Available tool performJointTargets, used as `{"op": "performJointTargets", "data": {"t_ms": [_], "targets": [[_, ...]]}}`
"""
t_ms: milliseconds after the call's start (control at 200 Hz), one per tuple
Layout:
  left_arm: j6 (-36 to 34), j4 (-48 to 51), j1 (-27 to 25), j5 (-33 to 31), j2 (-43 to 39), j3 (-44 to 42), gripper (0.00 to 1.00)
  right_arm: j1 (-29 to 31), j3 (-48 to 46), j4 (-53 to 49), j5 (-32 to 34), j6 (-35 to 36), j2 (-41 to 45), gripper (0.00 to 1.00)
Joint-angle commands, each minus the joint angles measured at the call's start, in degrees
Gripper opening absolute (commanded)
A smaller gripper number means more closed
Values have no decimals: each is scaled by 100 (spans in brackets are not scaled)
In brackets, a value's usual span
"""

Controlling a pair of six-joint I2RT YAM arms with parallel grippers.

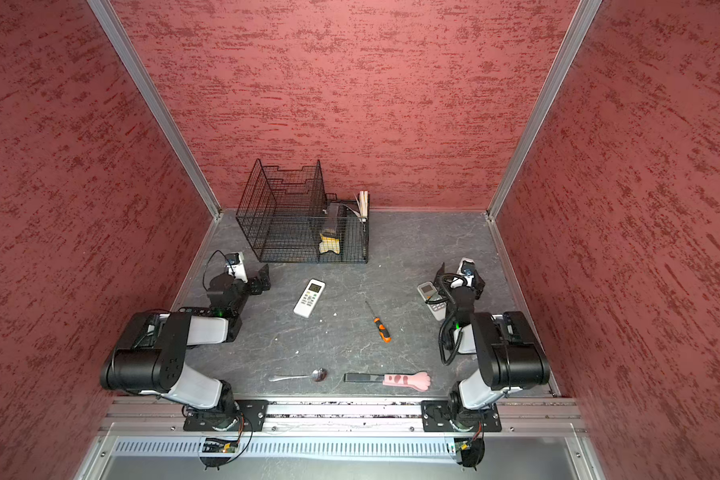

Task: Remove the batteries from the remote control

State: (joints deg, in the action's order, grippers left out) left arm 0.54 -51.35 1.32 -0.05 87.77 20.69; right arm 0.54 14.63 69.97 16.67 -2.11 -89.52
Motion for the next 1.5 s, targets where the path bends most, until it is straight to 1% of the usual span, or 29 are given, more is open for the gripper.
{"op": "performJointTargets", "data": {"t_ms": [0,847,1177,1238,1273,1313,1358,1403,1438,1493], "targets": [[-78,11,-5,43,21,102,99,-22,6,8,-45,7,23,99],[-80,11,-1,45,21,102,100,-25,15,0,-43,3,24,99],[-77,29,38,136,2,123,99,-26,2,18,-49,7,42,99],[-76,427,25,100,-230,244,100,-27,-28,73,-27,32,129,99],[-37,855,29,22,-459,384,99,-26,-31,-174,-112,19,349,99],[37,1510,28,-203,-751,651,99,-24,6,-458,-206,90,582,99],[185,2601,31,-516,-1074,1047,99,-25,114,-996,-403,151,1117,99],[475,3551,53,-859,-1313,1450,100,-22,334,-1794,-545,118,1549,99],[827,4113,95,-1123,-1432,1694,99,-26,610,-2583,-419,-191,1854,99],[1530,4864,186,-1558,-1522,2038,100,-28,1281,-4215,-283,-668,2176,99]]}}
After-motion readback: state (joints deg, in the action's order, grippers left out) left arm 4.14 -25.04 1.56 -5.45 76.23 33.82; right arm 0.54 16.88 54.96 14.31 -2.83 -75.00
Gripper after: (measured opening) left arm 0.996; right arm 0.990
